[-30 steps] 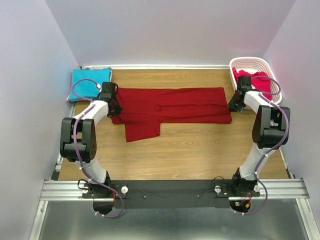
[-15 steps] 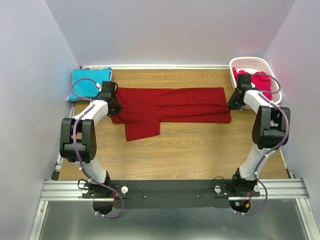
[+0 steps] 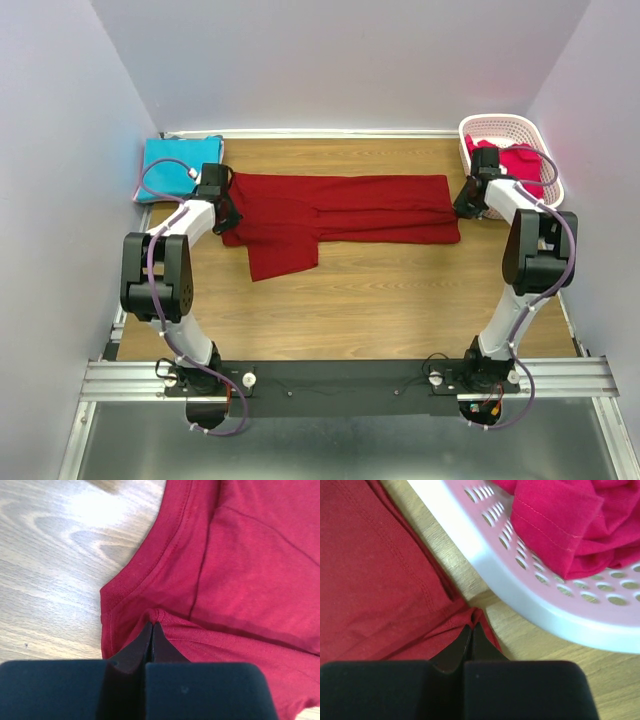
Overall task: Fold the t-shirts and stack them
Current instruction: Fold the tshirt
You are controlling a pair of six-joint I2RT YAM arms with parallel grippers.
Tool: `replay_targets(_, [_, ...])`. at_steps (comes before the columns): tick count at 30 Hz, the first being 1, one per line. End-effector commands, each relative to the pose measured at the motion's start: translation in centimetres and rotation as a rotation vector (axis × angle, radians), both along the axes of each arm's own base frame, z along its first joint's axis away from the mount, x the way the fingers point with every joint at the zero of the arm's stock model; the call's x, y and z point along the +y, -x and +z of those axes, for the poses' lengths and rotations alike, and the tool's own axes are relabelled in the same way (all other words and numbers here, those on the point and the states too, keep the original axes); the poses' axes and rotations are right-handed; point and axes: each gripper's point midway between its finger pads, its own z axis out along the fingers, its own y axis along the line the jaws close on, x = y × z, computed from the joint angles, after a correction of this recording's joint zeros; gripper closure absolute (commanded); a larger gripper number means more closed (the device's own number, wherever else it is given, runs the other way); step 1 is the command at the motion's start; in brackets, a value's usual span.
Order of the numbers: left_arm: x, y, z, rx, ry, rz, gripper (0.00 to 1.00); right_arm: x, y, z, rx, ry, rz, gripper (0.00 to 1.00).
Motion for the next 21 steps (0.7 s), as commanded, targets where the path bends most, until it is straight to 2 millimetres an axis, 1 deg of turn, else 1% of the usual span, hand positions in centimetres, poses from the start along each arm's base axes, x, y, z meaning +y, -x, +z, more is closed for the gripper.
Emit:
replay_targets(1, [2.1,-0.2,-1.1,0.010,-0.059,0.063,1.00,-0.7,-2.0,0.7,-0.044,0.047,0.002,0.97])
replay_targets(3, [2.0,-0.3,-1.2,0.011,-0.056,0.062,1.00,-0.2,-2.2,0.8,-0.046,0.050,0.027,0.94])
replay_targets(4, [2.0,-0.3,-1.1,0.010,-0.055,0.064,0.99,0.0,-2.4,1.1,-0.053,0.052,0.039,0.90])
replay_targets(6, [1.9,-0.5,-0.7,-0.003,-0.048,0.062,0.92,1.1,-2.7,1.8,-0.065,0.071,0.087,0.84])
replay_targets(7, [1.9,-0.6,-0.4,-0.010,-0.047,0.061,0.84,1.5,-2.9,2.2,-0.073,0.078,0.105,0.80])
replay_targets(8, [1.9,-0.8,0.3,-0.028,-0.046,0.062,0.80,1.9,-3.2,2.9,-0.087,0.087,0.122,0.70])
replay_targets(9, [1.8,-1.0,0.8,-0.040,-0.045,0.060,0.76,3.1,-3.3,3.7,-0.105,0.096,0.163,0.65])
replay_targets(10, [1.8,-1.1,1.4,-0.054,-0.044,0.060,0.73,3.5,-3.4,4.3,-0.117,0.100,0.175,0.60])
replay_targets(11, [1.8,-1.2,2.5,-0.081,-0.044,0.057,0.61,4.0,-3.4,4.8,-0.127,0.104,0.190,0.49])
replay_targets(12, [1.7,-1.2,3.1,-0.097,-0.043,0.055,0.55,4.5,-3.4,5.4,-0.140,0.109,0.206,0.44])
replay_targets(13, [1.7,-1.2,3.7,-0.110,-0.044,0.053,0.44,5.8,-3.3,6.5,-0.164,0.111,0.238,0.40])
replay_targets(14, [1.7,-1.1,5.1,-0.145,-0.045,0.049,0.38,6.4,-3.2,7.1,-0.178,0.112,0.253,0.34])
replay_targets(15, [1.6,-0.8,5.5,-0.152,-0.049,0.045,0.33,7.5,-2.9,7.3,-0.183,0.117,0.279,0.32])
replay_targets(16, [1.6,-0.5,6.1,-0.164,-0.052,0.043,0.26,8.1,-2.6,8.3,-0.203,0.117,0.297,0.30])
replay_targets(17, [1.5,-0.1,7.4,-0.197,-0.052,0.041,0.24,8.9,-2.4,8.6,-0.211,0.107,0.317,0.30])
replay_targets(18, [1.3,0.8,7.2,-0.188,-0.049,0.040,0.23,9.9,-2.0,8.9,-0.219,0.082,0.345,0.30])
replay_targets(19, [0.8,1.3,7.4,-0.194,-0.045,0.031,0.22,11.5,-1.3,8.7,-0.216,0.061,0.381,0.30])
replay_targets(20, [0.4,2.1,8.3,-0.216,-0.039,0.025,0.22,12.7,-0.8,9.2,-0.229,0.037,0.404,0.30])
replay_targets(21, [0.1,3.3,7.2,-0.189,-0.035,0.013,0.22,14.0,-0.3,9.0,-0.226,0.004,0.436,0.30])
